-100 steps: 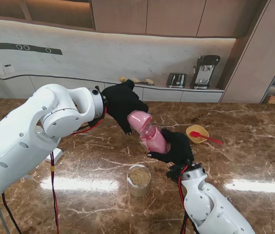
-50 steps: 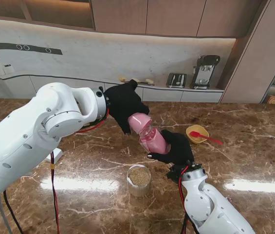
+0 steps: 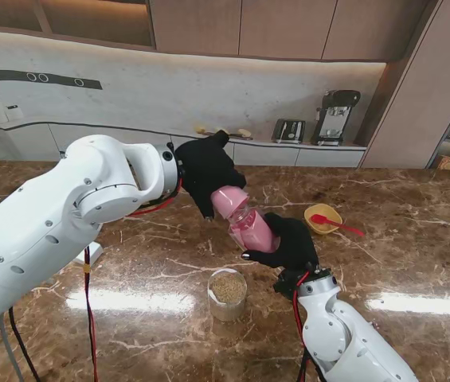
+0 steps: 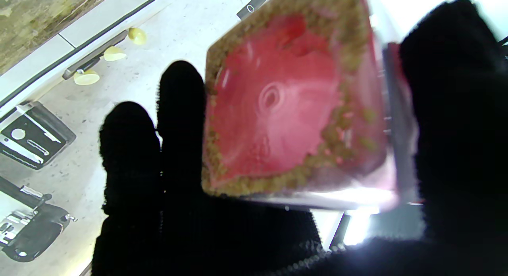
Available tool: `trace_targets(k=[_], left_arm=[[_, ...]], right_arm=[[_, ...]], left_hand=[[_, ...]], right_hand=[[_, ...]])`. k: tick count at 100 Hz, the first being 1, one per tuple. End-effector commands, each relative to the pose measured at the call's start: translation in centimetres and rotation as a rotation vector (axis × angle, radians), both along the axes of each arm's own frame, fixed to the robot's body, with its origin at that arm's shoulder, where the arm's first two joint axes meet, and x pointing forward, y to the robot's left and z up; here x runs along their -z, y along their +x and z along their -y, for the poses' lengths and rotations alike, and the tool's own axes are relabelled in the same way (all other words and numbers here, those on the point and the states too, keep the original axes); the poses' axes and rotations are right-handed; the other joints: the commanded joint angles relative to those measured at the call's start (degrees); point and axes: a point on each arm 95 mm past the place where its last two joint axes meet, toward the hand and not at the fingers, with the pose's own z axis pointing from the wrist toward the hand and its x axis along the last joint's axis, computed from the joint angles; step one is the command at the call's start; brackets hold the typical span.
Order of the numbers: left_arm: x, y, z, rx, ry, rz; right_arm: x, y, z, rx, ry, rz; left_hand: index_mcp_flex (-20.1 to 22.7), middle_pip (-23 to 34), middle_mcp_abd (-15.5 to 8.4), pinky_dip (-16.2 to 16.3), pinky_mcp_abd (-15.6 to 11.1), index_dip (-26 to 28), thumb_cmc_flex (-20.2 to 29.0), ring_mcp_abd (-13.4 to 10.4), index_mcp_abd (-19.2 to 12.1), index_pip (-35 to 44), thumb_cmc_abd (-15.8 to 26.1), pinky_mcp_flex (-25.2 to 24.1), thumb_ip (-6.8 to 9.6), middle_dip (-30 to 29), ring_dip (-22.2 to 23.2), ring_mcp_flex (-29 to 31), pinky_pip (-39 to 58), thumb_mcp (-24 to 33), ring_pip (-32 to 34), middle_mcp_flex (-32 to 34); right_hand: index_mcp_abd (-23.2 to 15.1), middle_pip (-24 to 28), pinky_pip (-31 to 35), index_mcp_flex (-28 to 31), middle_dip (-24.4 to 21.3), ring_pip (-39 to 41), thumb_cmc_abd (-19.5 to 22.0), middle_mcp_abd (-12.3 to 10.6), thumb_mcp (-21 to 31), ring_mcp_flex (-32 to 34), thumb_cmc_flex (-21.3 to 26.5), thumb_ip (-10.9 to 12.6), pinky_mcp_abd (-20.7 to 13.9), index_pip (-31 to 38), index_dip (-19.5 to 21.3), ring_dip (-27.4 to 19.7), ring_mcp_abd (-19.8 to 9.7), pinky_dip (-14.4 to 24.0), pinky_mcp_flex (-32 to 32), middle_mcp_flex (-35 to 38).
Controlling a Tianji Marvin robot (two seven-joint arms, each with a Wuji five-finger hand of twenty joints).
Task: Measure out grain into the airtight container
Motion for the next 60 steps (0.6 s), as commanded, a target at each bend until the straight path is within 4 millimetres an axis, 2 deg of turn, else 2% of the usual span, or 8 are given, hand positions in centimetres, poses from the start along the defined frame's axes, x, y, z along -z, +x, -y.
trace_targets(k=[1, 11, 33, 60], left_arm=[[0.99, -0.13, 0.38, 0.019, 0.014, -0.004], [1.18, -0.19, 0.57, 0.021, 0.008, 0.0], [1.35, -0.16, 0.69, 0.011, -0.015, 0.024], [1.44, -0.18, 0.71, 0.012, -0.014, 0.048]], right_arm=[[-0.78, 0.04, -0.7, -0.019, 0.016, 0.014], [-0.79, 0.01, -0.74, -0.021, 0.018, 0.013], [-0.78, 0.0, -0.75, -0.02, 0.026, 0.01], [-0.8, 0.01, -0.83, -0.022, 0.033, 0.01]], left_hand=[[11.3, 10.0, -4.7, -0.4, 0.0, -0.5, 5.1, 0.2, -10.9, 4.9, 12.0, 0.0, -0.37, 1.3, 1.1, 2.7, 2.3, 18.5, 2.8, 8.6], [11.4, 10.8, -4.8, -0.4, -0.4, -1.1, 3.5, 0.4, -10.3, 5.4, 11.2, 0.1, -0.82, 1.3, 1.3, 3.3, 3.2, 21.2, 3.5, 9.1], [12.2, 11.7, -5.1, -0.3, -1.2, -2.4, 2.2, 0.3, -8.9, 5.6, 10.4, 1.1, -0.99, 1.2, 1.4, 5.6, 4.6, 22.6, 4.7, 11.3], [12.6, 12.8, -5.5, -0.3, -1.3, -3.6, 1.3, 0.4, -8.5, 6.1, 9.9, 1.5, -1.25, 1.4, 1.6, 6.7, 5.8, 23.9, 5.8, 12.3]], right_hand=[[-20.3, 5.3, 1.6, 6.4, 1.2, 1.1, 10.4, -9.2, 20.3, 2.7, 19.9, 3.8, -1.4, 9.7, 0.6, 0.7, -6.9, 0.5, 0.3, 4.7], [-20.2, 5.3, 1.7, 6.4, 1.2, 1.1, 10.4, -9.1, 20.3, 2.8, 19.8, 3.8, -1.4, 9.7, 0.6, 0.7, -6.9, 0.5, 0.4, 4.7], [-20.1, 5.3, 1.7, 6.3, 1.1, 1.2, 10.5, -8.9, 20.4, 2.9, 19.8, 3.8, -1.4, 9.8, 0.5, 0.7, -6.8, 0.5, 0.5, 4.7], [-20.0, 5.3, 1.7, 6.2, 1.2, 1.2, 10.5, -8.9, 20.4, 2.9, 19.7, 3.8, -1.4, 9.9, 0.5, 0.7, -6.9, 0.5, 0.5, 4.7]])
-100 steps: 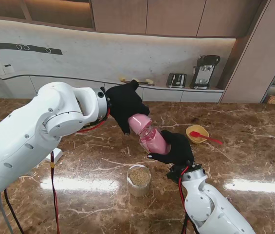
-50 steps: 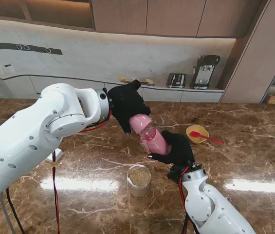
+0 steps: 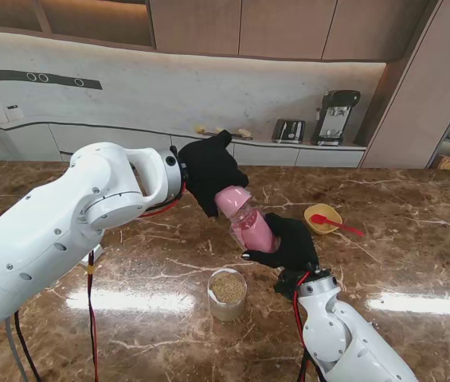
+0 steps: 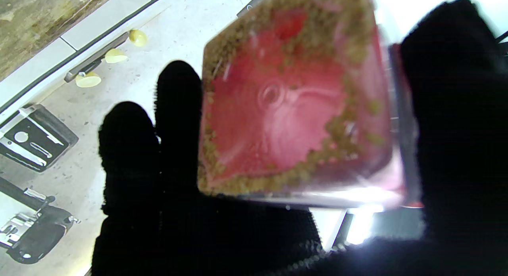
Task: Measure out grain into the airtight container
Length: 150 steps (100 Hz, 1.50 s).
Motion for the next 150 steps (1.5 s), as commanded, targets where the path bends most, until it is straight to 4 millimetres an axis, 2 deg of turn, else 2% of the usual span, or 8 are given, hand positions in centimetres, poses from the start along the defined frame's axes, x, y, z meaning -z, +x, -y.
trace_targets(k=[1, 44, 79, 150], left_arm=[[0.8, -0.1, 0.2, 0.009, 0.013, -0.004], [0.8, -0.7, 1.0, 0.051, 0.062, 0.065], [0.8, -0.7, 1.1, 0.055, 0.044, 0.069], [0.6, -1.1, 1.9, 0.114, 0.126, 0.137]], right_arm=[[-0.9, 0.0, -0.9, -0.02, 0.024, 0.019], [-0.9, 0.0, -0.9, -0.016, 0.032, 0.018], [-1.0, 0.1, -0.8, -0.015, 0.04, 0.021], [-1.0, 0.1, -0.7, -0.012, 0.041, 0.024]], left_hand=[[9.6, 10.7, -5.5, -0.3, 0.1, -0.8, 6.2, 0.4, -8.5, 3.8, 12.3, -0.2, -1.35, 1.5, 0.9, 2.5, 2.1, 17.9, 2.7, 8.8], [10.3, 12.2, -5.9, -0.7, -0.7, -2.7, 5.2, 0.3, -7.7, 4.1, 11.4, 0.3, -1.33, 1.9, 1.1, 3.6, 3.1, 19.7, 4.0, 9.9], [10.1, 12.1, -6.3, -0.7, -0.2, -2.9, 4.9, -0.1, -8.2, 4.4, 11.4, 0.3, -1.58, 1.9, 0.9, 3.5, 3.5, 20.2, 3.8, 9.8], [10.4, 13.0, -6.4, -0.9, -0.1, -3.6, 4.5, 0.1, -8.5, 4.4, 10.8, 0.3, -1.41, 2.4, 1.3, 4.0, 3.6, 20.9, 4.8, 10.4]], right_hand=[[-20.5, 5.3, 1.7, 6.2, 1.1, 1.2, 10.5, -9.0, 20.4, 2.9, 19.7, 3.7, -1.7, 9.7, 0.5, 0.7, -7.6, 0.5, 0.5, 4.2], [-20.2, 5.3, 1.8, 6.0, 1.1, 1.2, 10.6, -9.0, 20.5, 2.9, 19.6, 3.7, -1.7, 9.9, 0.3, 0.7, -7.5, 0.4, 0.5, 4.2], [-20.3, 5.3, 1.8, 6.1, 1.2, 1.2, 10.6, -9.0, 20.4, 2.9, 19.6, 3.7, -1.6, 10.0, 0.3, 0.7, -7.5, 0.4, 0.5, 4.2], [-20.4, 5.3, 1.8, 6.0, 1.1, 1.2, 10.6, -9.0, 20.4, 2.9, 19.6, 3.7, -1.6, 10.1, 0.2, 0.7, -7.5, 0.4, 0.5, 4.2]])
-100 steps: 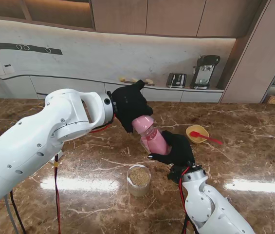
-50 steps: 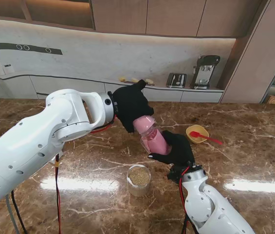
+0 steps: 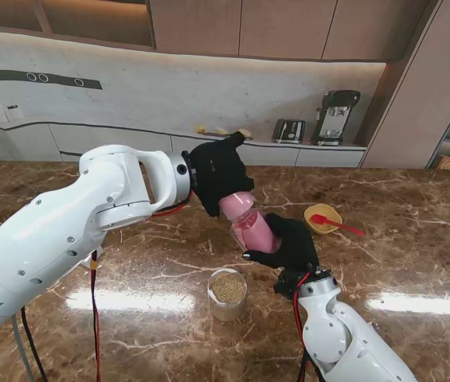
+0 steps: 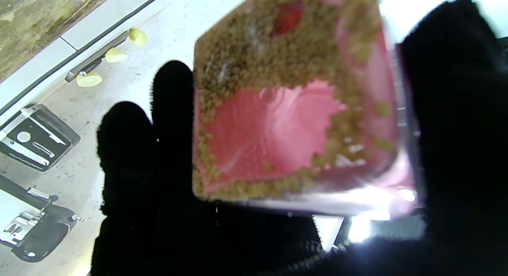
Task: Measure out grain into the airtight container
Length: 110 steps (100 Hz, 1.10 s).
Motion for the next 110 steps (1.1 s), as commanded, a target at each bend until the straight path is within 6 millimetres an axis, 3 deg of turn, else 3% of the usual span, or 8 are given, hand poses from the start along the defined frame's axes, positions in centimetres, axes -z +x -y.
trace_targets(k=[1, 74, 110], left_arm=[[0.6, -0.3, 0.4, 0.019, 0.022, -0.007], [0.5, -0.3, 0.3, 0.031, 0.034, 0.011], [1.0, 0.3, -1.4, -0.065, -0.086, -0.088]], right_arm=[[-1.1, 0.2, -0.8, -0.017, 0.027, 0.026], [-1.1, 0.2, -0.8, -0.019, 0.029, 0.029], [-1.2, 0.2, -0.6, -0.015, 0.051, 0.037]], left_hand=[[8.3, 10.7, -6.4, -0.3, 0.6, -0.6, 6.4, 0.0, -9.1, 3.8, 12.6, -0.4, -1.26, 2.4, 0.9, 2.5, 1.5, 17.9, 2.7, 7.8], [7.8, 10.1, -7.3, -0.7, 0.7, -0.8, 6.4, -0.9, -11.3, 3.4, 13.3, -0.6, -1.22, 2.6, 0.7, 1.4, 0.7, 16.7, 1.6, 6.8], [6.8, 9.0, -8.5, -0.6, 0.7, 1.2, 6.2, -1.8, -14.0, 4.0, 14.3, -0.9, -1.62, 2.2, 0.0, 0.7, 0.6, 15.5, -0.1, 5.6]], right_hand=[[-20.6, 4.6, 1.8, 6.1, 1.1, 1.2, 10.6, -9.1, 20.5, 2.9, 19.6, 3.7, -2.3, 9.8, 0.2, 0.7, -8.6, 0.4, 0.5, 4.0], [-20.7, 4.6, 1.8, 6.1, 1.2, 1.2, 10.6, -9.1, 20.5, 2.8, 19.7, 3.7, -2.3, 9.9, 0.2, 0.7, -8.5, 0.4, 0.5, 4.0], [-20.8, 4.7, 1.8, 6.2, 1.2, 1.2, 10.5, -9.3, 20.5, 2.8, 19.7, 3.7, -2.3, 9.8, 0.2, 0.7, -8.7, 0.4, 0.5, 4.1]])
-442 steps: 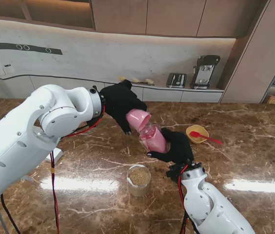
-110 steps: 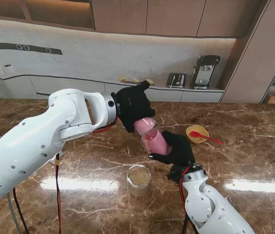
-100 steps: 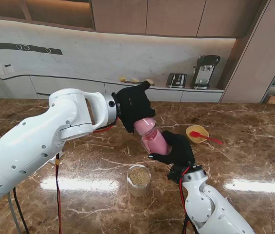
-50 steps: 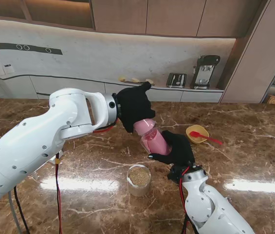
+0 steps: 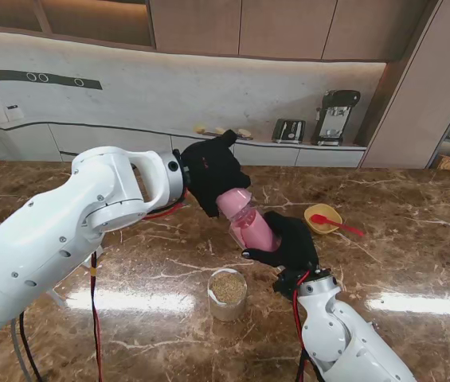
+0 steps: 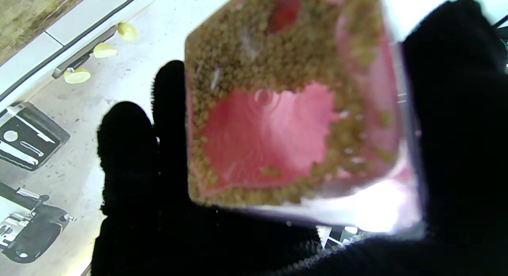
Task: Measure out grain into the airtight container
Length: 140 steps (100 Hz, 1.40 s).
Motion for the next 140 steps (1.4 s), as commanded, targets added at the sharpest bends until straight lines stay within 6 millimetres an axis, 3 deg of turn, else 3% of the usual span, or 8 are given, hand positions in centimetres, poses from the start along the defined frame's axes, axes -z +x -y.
trace_targets(k=[1, 22, 68, 140], left_arm=[[1.0, 0.1, -0.3, -0.018, -0.003, -0.029], [1.6, 0.5, -1.5, -0.077, -0.106, -0.099], [3.4, 1.2, -3.2, -0.206, -0.378, -0.276], [5.3, 1.1, -1.0, -0.174, -0.552, -0.399]], right_arm=[[-0.8, 0.2, -0.4, -0.007, 0.026, 0.017], [-0.8, 0.2, -0.4, -0.01, 0.042, 0.016], [-0.8, 0.2, -0.6, -0.021, 0.091, 0.017], [-0.6, 0.2, -1.1, -0.033, 0.11, 0.013]], left_hand=[[6.7, 8.5, -8.5, -0.4, 0.7, 1.1, 6.2, -1.7, -14.3, 4.0, 14.4, -0.9, -1.29, 2.1, -0.3, 0.6, 0.5, 15.4, -0.2, 5.6], [6.5, 4.7, -8.9, -0.4, 0.9, 2.0, 6.7, -2.0, -15.7, 3.4, 14.8, -1.2, -1.6, -1.2, -2.3, -0.2, 0.1, 14.6, -3.0, 4.6], [6.8, 2.5, -8.2, -0.6, 1.5, 1.9, 7.2, -1.2, -15.8, 3.0, 14.7, -1.8, -2.12, -3.7, -3.2, -1.0, -0.9, 14.7, -3.8, 4.2], [7.1, 0.7, -7.8, -0.5, 2.1, 2.0, 7.6, -0.7, -15.9, 3.1, 14.6, -2.4, -2.51, -3.8, -3.9, -1.6, -1.7, 14.8, -4.0, 4.4]], right_hand=[[-21.1, 4.5, 1.8, 6.2, 1.2, 2.0, 10.5, -9.3, 20.8, 2.8, 19.6, 3.7, -2.3, 9.6, 0.2, 0.7, -8.6, 0.4, 0.5, 3.5], [-21.2, 4.5, 1.8, 6.3, 1.2, 2.0, 10.5, -9.4, 20.8, 2.8, 19.6, 3.7, -2.3, 9.6, 0.2, 0.7, -8.6, 0.4, 0.4, 3.5], [-21.4, 4.5, 1.7, 6.4, 1.2, 1.9, 10.4, -9.5, 20.9, 2.8, 19.7, 3.7, -2.5, 9.4, 0.3, 0.6, -8.7, 0.3, 0.3, 3.5], [-21.4, 4.4, 1.5, 6.2, 1.1, 1.4, 10.0, -9.0, 20.9, 2.5, 19.8, 3.7, -2.7, 9.3, 0.4, 0.4, -8.7, 0.3, 0.2, 3.3]])
